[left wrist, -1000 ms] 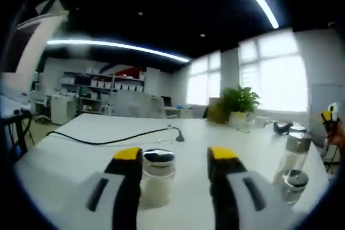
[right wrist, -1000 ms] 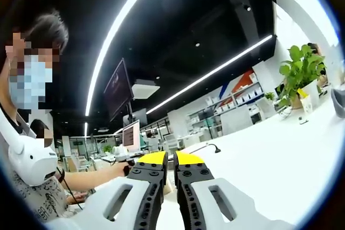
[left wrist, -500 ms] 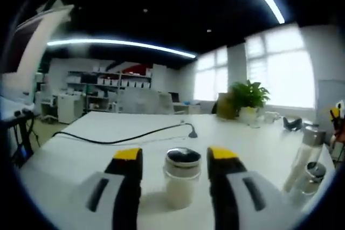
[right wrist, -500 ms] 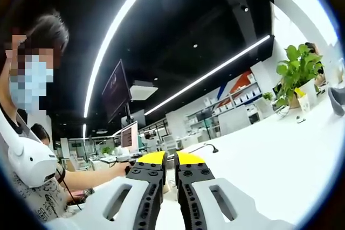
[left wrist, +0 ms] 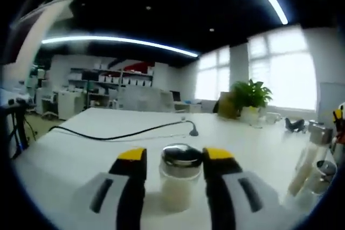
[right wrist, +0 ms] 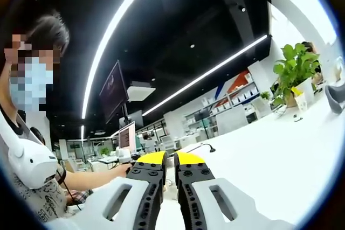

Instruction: Rotate the seasoning bottle until the label or dispensing opening points toward the visible target arrow and the bottle remains upright within the marked orientation range

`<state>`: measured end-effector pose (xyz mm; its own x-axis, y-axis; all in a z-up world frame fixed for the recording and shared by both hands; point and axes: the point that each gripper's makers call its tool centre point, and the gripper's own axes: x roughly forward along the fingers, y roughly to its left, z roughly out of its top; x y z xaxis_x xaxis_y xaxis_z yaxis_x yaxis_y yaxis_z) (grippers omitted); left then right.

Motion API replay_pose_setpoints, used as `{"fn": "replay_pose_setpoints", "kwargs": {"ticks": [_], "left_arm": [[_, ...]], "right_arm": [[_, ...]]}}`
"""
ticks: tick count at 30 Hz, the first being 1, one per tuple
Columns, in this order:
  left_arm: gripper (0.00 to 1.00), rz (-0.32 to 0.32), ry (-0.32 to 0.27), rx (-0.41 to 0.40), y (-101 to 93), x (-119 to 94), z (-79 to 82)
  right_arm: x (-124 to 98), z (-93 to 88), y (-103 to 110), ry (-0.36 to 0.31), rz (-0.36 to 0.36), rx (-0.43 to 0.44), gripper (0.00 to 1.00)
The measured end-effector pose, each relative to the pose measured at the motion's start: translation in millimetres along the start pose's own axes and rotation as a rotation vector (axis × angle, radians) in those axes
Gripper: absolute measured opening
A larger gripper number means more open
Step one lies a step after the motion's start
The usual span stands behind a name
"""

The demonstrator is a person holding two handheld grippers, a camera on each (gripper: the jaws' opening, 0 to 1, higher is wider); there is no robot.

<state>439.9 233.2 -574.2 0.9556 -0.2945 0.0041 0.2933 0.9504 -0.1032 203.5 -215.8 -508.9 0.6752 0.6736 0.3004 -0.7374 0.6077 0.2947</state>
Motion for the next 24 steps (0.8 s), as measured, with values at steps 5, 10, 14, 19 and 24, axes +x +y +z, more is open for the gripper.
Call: {"fn": "replay_pose_setpoints", "kwargs": {"ticks": [5,10,14,19,24], "left_arm": [[0.35,-0.045,-0.005,-0.026,-6.4,2,-1.2],[0.33,-0.039,-0.019,-0.032,-3.0,4,-5.3],[0.33,-0.026,-0.020,-0.015,-0.3,5,-5.3],[0.32,-0.003,-0.010,0.005,2.1,1,-4.8],[0.31,-0.005,-0.004,0.004,0.2,-7,-4.0]], "right_arm": [[0,-1.3,-1,0.002,-0.002,0.002,0.04],[-1,0.6,-2,0.001,-0.006,-0.001,0.04],[-2,3.5,-2,-0.001,-0.008,-0.007,0.04],[-2,4.4,-3,-0.001,-0.012,-0.008,0.04],[-1,4.9,-2,-0.001,-0.008,-0.008,0.04]]}}
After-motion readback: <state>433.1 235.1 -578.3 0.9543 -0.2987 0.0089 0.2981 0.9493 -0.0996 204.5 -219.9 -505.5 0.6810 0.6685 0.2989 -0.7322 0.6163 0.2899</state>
